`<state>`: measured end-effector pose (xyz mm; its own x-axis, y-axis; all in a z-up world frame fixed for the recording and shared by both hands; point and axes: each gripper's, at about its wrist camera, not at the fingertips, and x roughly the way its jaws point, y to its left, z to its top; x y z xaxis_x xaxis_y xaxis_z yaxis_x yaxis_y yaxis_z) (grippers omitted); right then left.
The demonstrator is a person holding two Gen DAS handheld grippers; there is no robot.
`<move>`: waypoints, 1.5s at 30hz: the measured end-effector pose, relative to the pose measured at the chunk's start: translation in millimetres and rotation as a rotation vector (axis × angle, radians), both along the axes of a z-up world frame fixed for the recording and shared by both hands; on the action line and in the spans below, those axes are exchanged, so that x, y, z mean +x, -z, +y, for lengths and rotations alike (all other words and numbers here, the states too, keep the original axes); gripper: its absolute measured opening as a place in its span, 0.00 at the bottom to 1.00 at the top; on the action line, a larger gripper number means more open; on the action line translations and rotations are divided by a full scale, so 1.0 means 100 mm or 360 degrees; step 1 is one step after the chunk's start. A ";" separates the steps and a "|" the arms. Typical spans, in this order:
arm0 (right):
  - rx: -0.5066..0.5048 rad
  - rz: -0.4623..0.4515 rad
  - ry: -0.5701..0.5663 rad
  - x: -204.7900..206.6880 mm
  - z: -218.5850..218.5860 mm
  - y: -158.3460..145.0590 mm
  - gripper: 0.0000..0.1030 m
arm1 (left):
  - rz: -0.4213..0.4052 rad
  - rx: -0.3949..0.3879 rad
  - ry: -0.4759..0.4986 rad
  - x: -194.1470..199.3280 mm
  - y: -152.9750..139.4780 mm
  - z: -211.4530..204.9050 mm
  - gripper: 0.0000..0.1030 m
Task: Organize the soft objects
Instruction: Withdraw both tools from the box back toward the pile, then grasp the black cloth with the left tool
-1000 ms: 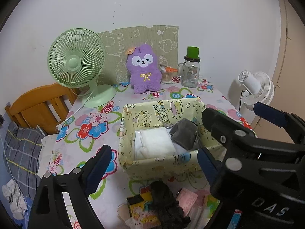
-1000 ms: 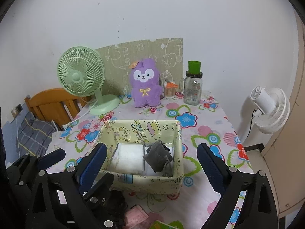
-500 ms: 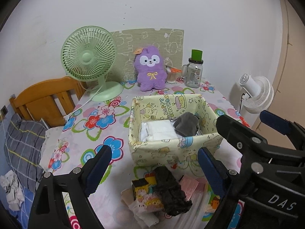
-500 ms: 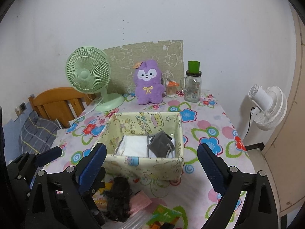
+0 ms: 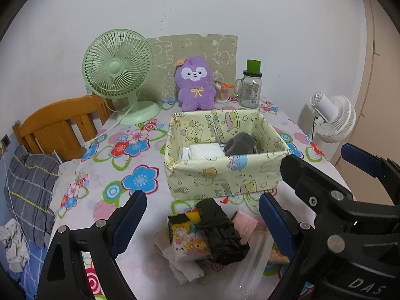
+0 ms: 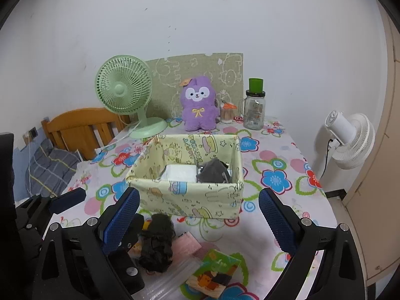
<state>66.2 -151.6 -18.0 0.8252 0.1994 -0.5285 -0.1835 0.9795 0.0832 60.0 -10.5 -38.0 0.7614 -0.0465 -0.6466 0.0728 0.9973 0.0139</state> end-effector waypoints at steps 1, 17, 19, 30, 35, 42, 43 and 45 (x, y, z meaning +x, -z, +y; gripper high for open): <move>0.0002 -0.0001 -0.0003 -0.02 0.00 0.02 0.95 | -0.0003 0.0001 0.0005 -0.02 0.03 -0.01 0.90; -0.0042 0.0075 0.0029 -0.07 -0.02 0.47 0.95 | 0.0082 0.0014 0.0045 0.03 0.50 -0.10 0.78; -0.0050 0.0094 0.0041 -0.05 -0.04 0.53 0.95 | 0.0099 0.0018 0.0033 0.04 0.54 -0.12 0.75; -0.0055 0.0175 0.0059 0.03 -0.13 0.75 0.95 | 0.0176 0.0027 0.0042 0.13 0.76 -0.19 0.65; -0.0063 0.0206 0.0054 0.06 -0.12 0.84 0.95 | 0.0218 0.0034 0.0035 0.18 0.87 -0.20 0.56; -0.0012 0.0276 0.0077 0.10 -0.17 0.97 0.95 | 0.0180 0.0022 0.0017 0.17 0.92 -0.21 0.40; 0.0000 0.0289 0.0083 0.11 -0.18 0.99 0.95 | 0.0176 0.0010 0.0018 0.17 0.93 -0.21 0.38; 0.0011 0.0310 0.0097 0.13 -0.21 1.02 0.95 | 0.0167 0.0005 0.0021 0.15 0.92 -0.20 0.36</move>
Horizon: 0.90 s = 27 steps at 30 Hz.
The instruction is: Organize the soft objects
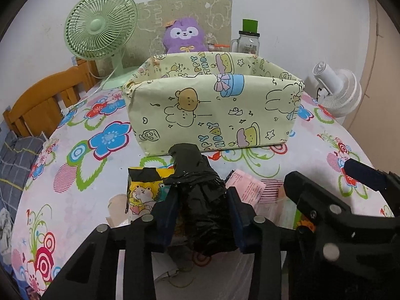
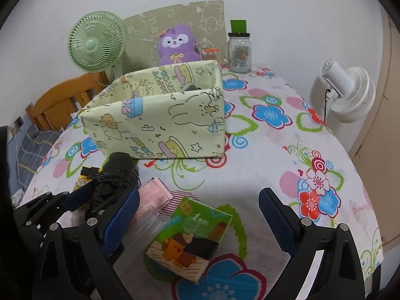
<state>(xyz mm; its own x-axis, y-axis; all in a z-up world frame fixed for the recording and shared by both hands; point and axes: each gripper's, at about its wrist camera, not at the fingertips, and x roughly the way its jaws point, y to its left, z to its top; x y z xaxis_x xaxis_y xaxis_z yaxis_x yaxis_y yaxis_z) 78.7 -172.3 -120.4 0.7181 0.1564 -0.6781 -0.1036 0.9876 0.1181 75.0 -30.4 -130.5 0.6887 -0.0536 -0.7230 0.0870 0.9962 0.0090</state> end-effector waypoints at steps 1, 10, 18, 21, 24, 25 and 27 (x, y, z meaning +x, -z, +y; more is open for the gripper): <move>-0.0002 0.0003 0.0007 0.00 -0.01 0.01 0.95 | 0.0002 -0.0002 0.0005 -0.01 0.00 0.00 0.35; 0.0005 0.0069 0.0061 0.04 -0.09 0.12 0.95 | -0.0007 0.0017 0.0084 -0.09 -0.01 -0.13 0.32; -0.0017 0.0113 0.0078 0.07 -0.12 0.14 0.94 | 0.0006 0.0015 0.0125 -0.15 0.02 -0.16 0.31; -0.0032 0.0141 0.0078 0.07 -0.09 0.19 0.92 | 0.0012 0.0040 0.0140 -0.18 0.04 -0.18 0.31; 0.0011 0.0193 0.0080 0.09 -0.09 0.25 0.88 | 0.0047 0.0016 0.0145 -0.17 0.09 -0.19 0.31; 0.0023 0.0209 0.0080 0.10 -0.08 0.27 0.84 | 0.0043 0.0023 0.0146 -0.17 0.09 -0.20 0.31; 0.0071 0.0231 0.0075 0.10 -0.09 0.31 0.78 | 0.0038 0.0043 0.0157 -0.18 0.09 -0.23 0.31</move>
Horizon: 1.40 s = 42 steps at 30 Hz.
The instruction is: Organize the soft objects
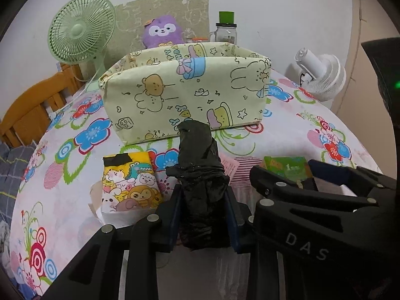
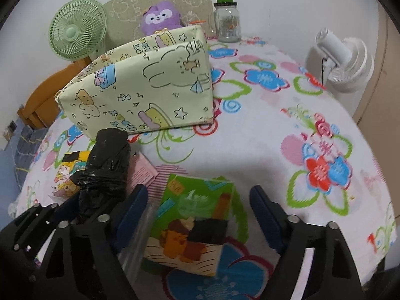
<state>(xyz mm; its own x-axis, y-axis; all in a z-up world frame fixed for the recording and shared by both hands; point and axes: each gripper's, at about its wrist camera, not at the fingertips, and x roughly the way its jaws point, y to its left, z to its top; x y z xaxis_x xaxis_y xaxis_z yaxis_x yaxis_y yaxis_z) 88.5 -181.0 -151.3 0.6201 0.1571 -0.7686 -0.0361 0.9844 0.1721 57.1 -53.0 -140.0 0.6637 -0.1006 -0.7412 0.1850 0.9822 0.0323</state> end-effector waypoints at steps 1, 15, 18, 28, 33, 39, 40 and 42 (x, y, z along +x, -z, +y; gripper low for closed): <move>0.0026 0.0008 -0.0002 0.00 -0.01 0.01 0.73 | -0.0001 0.0001 0.0003 0.00 0.00 -0.01 0.31; 0.0056 -0.0030 0.0027 0.04 0.00 -0.06 0.54 | -0.0015 -0.0059 -0.0003 0.08 -0.09 0.03 0.28; 0.0070 -0.0053 0.0029 0.05 0.00 -0.09 0.53 | -0.0030 -0.0071 -0.0021 0.10 -0.13 0.05 0.28; 0.0092 -0.0141 0.0006 0.19 0.07 -0.23 0.57 | -0.0033 -0.0074 -0.0045 0.17 -0.16 0.11 0.28; 0.0084 -0.0068 0.0032 0.22 0.05 -0.15 0.62 | -0.0021 -0.0067 -0.0047 0.15 -0.11 0.12 0.28; 0.0082 -0.0036 0.0040 0.15 -0.01 -0.10 0.68 | -0.0008 -0.0063 -0.0044 0.11 -0.07 0.12 0.28; 0.0073 -0.0033 0.0051 0.14 -0.02 -0.09 0.68 | -0.0008 -0.0066 -0.0044 0.11 -0.07 0.12 0.28; 0.0061 -0.0021 0.0075 0.12 -0.04 -0.08 0.68 | -0.0009 -0.0071 -0.0040 0.10 -0.08 0.12 0.28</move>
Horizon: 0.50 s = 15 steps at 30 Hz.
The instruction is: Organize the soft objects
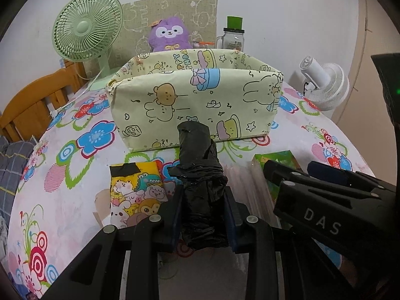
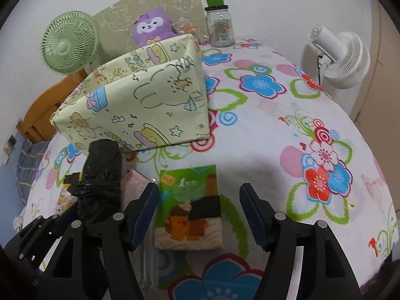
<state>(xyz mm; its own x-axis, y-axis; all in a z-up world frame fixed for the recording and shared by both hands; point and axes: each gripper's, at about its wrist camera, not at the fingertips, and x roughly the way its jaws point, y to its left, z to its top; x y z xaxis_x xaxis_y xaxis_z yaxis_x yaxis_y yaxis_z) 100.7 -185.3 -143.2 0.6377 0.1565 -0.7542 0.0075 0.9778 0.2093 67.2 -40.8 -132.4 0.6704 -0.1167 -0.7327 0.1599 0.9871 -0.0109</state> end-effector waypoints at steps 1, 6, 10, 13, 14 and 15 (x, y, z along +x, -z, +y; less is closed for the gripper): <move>0.0002 0.0004 0.0001 -0.01 -0.01 0.00 0.68 | 0.0001 0.0000 0.0002 0.00 0.00 0.00 0.28; -0.0049 0.0009 -0.0018 -0.04 0.02 0.01 0.68 | 0.0004 0.0016 0.0011 -0.01 0.02 -0.03 0.28; -0.0072 0.0016 -0.0009 -0.03 0.04 0.05 0.68 | 0.0005 0.0014 0.0006 -0.01 0.03 -0.03 0.28; -0.0044 0.0026 -0.0005 0.00 0.04 0.09 0.68 | 0.0007 0.0024 0.0009 -0.01 0.03 -0.03 0.28; -0.0044 0.0023 -0.0007 0.00 0.04 0.09 0.65 | 0.0005 0.0032 0.0014 0.00 0.03 -0.04 0.28; -0.0043 0.0021 -0.0016 0.00 0.05 0.09 0.63 | 0.0001 0.0040 0.0019 0.00 0.03 -0.05 0.28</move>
<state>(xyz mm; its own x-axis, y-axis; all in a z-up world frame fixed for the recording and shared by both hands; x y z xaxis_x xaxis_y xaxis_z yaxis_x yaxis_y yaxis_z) 101.2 -180.6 -152.2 0.6263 0.1424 -0.7664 0.0002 0.9832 0.1828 66.7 -46.3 -135.7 0.6687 -0.1061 -0.7359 0.1717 0.9850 0.0140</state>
